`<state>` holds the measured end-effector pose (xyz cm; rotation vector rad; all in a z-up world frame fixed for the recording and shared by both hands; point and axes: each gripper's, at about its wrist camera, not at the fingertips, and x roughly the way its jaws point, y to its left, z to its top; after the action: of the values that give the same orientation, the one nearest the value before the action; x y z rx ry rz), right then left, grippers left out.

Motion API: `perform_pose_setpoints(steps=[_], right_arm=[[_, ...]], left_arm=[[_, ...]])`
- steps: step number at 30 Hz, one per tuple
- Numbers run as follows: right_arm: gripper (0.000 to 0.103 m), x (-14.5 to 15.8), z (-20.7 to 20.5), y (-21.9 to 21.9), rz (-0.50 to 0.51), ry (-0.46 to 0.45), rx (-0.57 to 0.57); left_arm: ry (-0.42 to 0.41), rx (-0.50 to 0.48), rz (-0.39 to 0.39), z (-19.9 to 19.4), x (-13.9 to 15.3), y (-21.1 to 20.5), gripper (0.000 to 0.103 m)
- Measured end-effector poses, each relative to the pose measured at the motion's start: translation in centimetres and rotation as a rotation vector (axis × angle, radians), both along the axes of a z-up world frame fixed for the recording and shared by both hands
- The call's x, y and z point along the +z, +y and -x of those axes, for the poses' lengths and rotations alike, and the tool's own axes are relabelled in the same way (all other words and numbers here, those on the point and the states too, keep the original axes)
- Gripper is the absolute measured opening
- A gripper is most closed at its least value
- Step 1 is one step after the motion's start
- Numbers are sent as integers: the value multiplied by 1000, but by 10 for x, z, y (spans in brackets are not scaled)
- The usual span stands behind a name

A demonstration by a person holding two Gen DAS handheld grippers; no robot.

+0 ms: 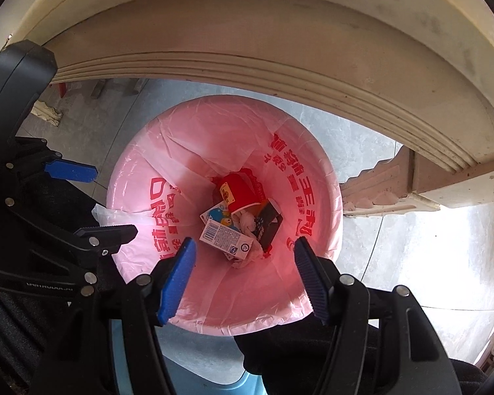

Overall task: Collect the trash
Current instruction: 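Raise both tools back over the table toward the white box and candy wrapper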

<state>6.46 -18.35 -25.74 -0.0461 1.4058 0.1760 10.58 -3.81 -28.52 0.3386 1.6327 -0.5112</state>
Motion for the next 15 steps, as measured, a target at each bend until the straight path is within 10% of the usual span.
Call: perform_pose_setpoints(steps=[15], right_arm=[[78,169,8,11,-22,-188,80]], left_arm=[[-278,-88,22,-5,212,49,80]])
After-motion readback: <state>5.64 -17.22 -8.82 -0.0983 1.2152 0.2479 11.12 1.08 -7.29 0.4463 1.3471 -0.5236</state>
